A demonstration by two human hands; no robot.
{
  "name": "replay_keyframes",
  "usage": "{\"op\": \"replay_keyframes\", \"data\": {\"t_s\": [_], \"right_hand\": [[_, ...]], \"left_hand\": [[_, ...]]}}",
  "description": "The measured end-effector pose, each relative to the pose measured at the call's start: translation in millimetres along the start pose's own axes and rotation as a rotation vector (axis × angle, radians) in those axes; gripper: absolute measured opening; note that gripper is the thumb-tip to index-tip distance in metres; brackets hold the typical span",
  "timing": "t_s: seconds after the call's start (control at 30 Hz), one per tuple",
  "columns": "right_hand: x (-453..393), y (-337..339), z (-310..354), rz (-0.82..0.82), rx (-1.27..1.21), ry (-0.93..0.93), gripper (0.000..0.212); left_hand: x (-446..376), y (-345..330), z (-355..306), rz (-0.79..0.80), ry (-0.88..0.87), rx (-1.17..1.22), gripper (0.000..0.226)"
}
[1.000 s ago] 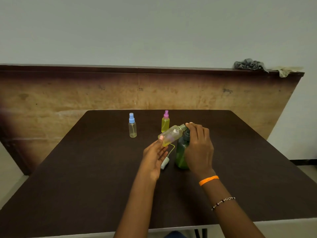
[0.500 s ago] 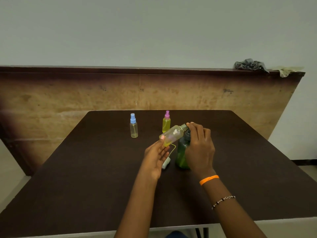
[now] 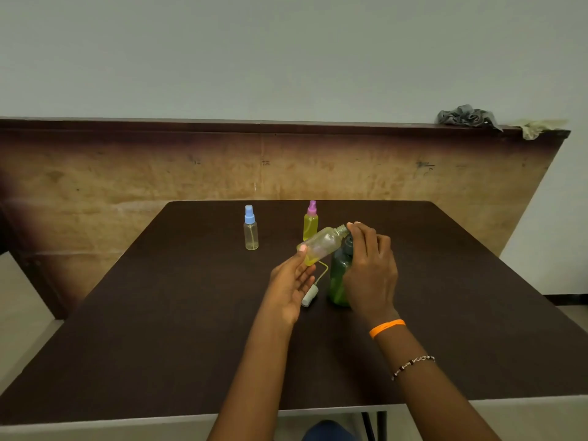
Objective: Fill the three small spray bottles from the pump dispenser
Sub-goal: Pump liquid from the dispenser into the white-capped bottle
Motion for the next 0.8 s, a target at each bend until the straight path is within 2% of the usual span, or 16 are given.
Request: {"op": "replay_keyframes", "data": {"t_s": [0.17,0.47,0.73,0.8], "right_hand": [[-10,20,3,-0.020,-0.035,0.036,0.044],[-3,-5,-3,-0.055,-0.009,0.058,0.042],[-14,12,2,-0.050,-0.022,0.058,0.039],[-5,5,2,-0.046,-0.027,0.047,0.045]], "left_hand": [[1,-4,-5,0.012,-0.009,-0.006,0.016],[-4,3,1,0.009,-0.001,0.016,0.024],[-4,-4,-3,0.024,-0.018,0.068,0.014],[-5,-3,-3,0.028,-0.025,0.081,0.013]]}}
Point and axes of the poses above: each hand's wrist, its own x-axis away from the middle knuckle, its own y-axis out of the back of the hand, z = x × y, the point moved 6 cm from there along -x, towards the middle knuckle, and after that the axes turned 14 degrees about z, right-handed, at the moved point
